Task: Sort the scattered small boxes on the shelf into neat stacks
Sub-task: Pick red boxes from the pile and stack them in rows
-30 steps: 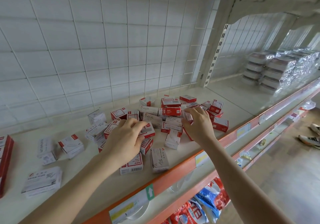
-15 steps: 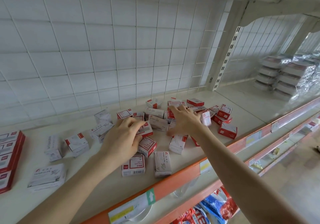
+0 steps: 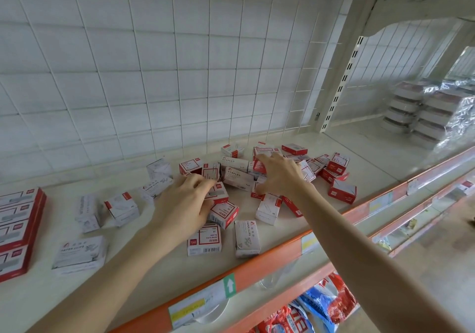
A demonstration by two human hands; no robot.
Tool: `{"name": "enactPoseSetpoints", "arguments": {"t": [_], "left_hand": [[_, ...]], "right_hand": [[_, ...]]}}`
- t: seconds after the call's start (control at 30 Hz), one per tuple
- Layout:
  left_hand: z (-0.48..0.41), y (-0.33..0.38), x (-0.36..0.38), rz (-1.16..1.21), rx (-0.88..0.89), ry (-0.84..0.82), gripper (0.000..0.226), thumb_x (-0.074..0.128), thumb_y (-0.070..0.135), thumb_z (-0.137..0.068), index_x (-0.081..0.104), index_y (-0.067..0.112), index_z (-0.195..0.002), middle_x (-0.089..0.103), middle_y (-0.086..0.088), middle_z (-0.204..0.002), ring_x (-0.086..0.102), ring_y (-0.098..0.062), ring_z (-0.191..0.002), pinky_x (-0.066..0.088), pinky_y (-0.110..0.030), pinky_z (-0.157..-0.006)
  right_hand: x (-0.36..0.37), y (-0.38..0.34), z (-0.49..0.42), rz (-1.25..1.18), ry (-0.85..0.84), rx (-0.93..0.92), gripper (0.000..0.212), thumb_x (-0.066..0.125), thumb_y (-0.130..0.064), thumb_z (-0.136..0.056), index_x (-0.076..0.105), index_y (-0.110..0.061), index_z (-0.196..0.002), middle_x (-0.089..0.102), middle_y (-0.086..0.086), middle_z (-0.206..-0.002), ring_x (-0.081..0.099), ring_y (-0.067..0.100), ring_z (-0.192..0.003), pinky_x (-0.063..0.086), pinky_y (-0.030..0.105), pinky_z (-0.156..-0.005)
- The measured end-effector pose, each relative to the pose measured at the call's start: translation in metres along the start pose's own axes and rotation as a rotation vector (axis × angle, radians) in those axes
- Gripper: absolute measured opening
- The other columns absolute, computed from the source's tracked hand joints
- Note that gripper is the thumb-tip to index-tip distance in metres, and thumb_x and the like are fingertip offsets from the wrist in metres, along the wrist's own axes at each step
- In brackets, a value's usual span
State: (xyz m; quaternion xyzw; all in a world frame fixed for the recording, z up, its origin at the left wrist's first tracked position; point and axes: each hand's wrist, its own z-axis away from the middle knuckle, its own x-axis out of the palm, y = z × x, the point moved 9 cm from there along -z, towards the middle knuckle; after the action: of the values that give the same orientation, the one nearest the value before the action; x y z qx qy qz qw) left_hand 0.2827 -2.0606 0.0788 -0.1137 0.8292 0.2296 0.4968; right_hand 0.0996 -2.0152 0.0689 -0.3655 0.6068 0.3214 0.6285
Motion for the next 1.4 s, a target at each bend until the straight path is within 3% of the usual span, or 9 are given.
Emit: {"name": "enactPoseSetpoints", "arguments": {"t": [0.17, 0.3, 0.47, 0.63, 0.83, 0.97, 1.1, 1.2, 1.4], "left_hand": [[0.000, -0.002, 0.003, 0.007, -0.003, -0.043, 0.046, 0.052, 0.025, -0.091, 0.045, 0.017, -0.136, 0.049, -0.001, -0.130, 0.043, -0.022, -0.119, 0.043, -0.034, -0.089], [0.006, -0.001, -0.004, 0.034, 0.052, 0.011, 0.045, 0.065, 0.017, -0.082, 0.056, 0.010, -0.126, 0.056, -0.008, -0.120, 0.050, -0.030, -0.112, 0.048, -0.039, -0.082], [0.011, -0.003, -0.016, 0.010, 0.087, 0.074, 0.043, 0.076, 0.010, -0.072, 0.064, 0.006, -0.113, 0.062, -0.011, -0.108, 0.059, -0.034, -0.100, 0.051, -0.042, -0.074], [0.015, -0.013, -0.027, -0.006, 0.048, 0.111, 0.041, 0.080, 0.009, -0.066, 0.068, 0.005, -0.105, 0.065, -0.010, -0.101, 0.062, -0.035, -0.091, 0.053, -0.040, -0.068], [0.027, -0.036, -0.037, 0.030, -0.066, 0.115, 0.036, 0.075, 0.007, -0.071, 0.067, 0.003, -0.106, 0.063, -0.011, -0.104, 0.058, -0.036, -0.096, 0.050, -0.041, -0.073], [0.035, -0.054, -0.050, 0.041, -0.114, 0.131, 0.035, 0.075, 0.008, -0.073, 0.068, 0.008, -0.107, 0.063, -0.009, -0.104, 0.058, -0.034, -0.098, 0.048, -0.041, -0.077], [0.039, -0.064, -0.058, 0.018, -0.119, 0.137, 0.032, 0.069, 0.011, -0.072, 0.067, 0.005, -0.104, 0.063, -0.013, -0.099, 0.060, -0.039, -0.091, 0.048, -0.041, -0.075], [0.032, -0.064, -0.058, 0.066, -0.176, 0.137, 0.035, 0.066, 0.011, -0.081, 0.062, 0.006, -0.116, 0.059, -0.012, -0.114, 0.052, -0.034, -0.108, 0.043, -0.039, -0.084], [0.004, -0.051, -0.039, 0.086, -0.231, 0.020, 0.045, 0.051, 0.024, -0.092, 0.044, 0.015, -0.136, 0.045, -0.007, -0.134, 0.038, -0.024, -0.125, 0.039, -0.034, -0.095]], "right_hand": [[-0.005, -0.001, 0.005, -0.059, 0.084, -0.011, 0.067, 0.071, -0.036, -0.074, 0.041, -0.026, -0.133, 0.052, 0.006, -0.117, 0.056, 0.025, -0.095, 0.052, 0.043, -0.080], [-0.018, -0.004, 0.009, -0.162, 0.190, -0.057, 0.046, 0.068, -0.028, -0.079, 0.057, -0.020, -0.123, 0.055, 0.005, -0.115, 0.056, 0.022, -0.095, 0.052, 0.035, -0.079], [-0.023, -0.009, 0.011, -0.184, 0.197, -0.084, 0.043, 0.067, -0.026, -0.080, 0.059, -0.018, -0.121, 0.055, 0.006, -0.116, 0.055, 0.020, -0.098, 0.048, 0.028, -0.081], [-0.039, -0.028, 0.012, -0.394, 0.220, -0.137, 0.046, 0.071, -0.025, -0.077, 0.059, -0.017, -0.121, 0.056, 0.004, -0.115, 0.049, 0.010, -0.094, 0.040, 0.019, -0.083], [-0.044, -0.105, -0.008, -0.400, 0.097, -0.332, 0.031, 0.068, -0.020, -0.079, 0.065, -0.007, -0.107, 0.061, 0.010, -0.107, 0.053, 0.019, -0.099, 0.045, 0.032, -0.091], [-0.022, -0.142, -0.022, -0.337, 0.025, -0.411, 0.040, 0.065, -0.029, -0.081, 0.059, -0.018, -0.119, 0.055, 0.005, -0.117, 0.051, 0.018, -0.104, 0.043, 0.032, -0.091], [-0.009, -0.151, -0.028, -0.238, -0.042, -0.471, 0.038, 0.051, -0.033, -0.090, 0.055, -0.018, -0.125, 0.056, 0.002, -0.125, 0.051, 0.020, -0.113, 0.041, 0.034, -0.096], [-0.010, -0.146, -0.028, -0.211, -0.080, -0.472, 0.038, 0.043, -0.029, -0.095, 0.051, -0.016, -0.130, 0.053, 0.002, -0.132, 0.047, 0.020, -0.120, 0.036, 0.033, -0.102], [-0.013, -0.133, -0.020, -0.346, -0.140, -0.419, 0.036, 0.038, -0.019, -0.098, 0.047, -0.016, -0.132, 0.050, 0.004, -0.134, 0.045, 0.021, -0.120, 0.034, 0.028, -0.096]]}}
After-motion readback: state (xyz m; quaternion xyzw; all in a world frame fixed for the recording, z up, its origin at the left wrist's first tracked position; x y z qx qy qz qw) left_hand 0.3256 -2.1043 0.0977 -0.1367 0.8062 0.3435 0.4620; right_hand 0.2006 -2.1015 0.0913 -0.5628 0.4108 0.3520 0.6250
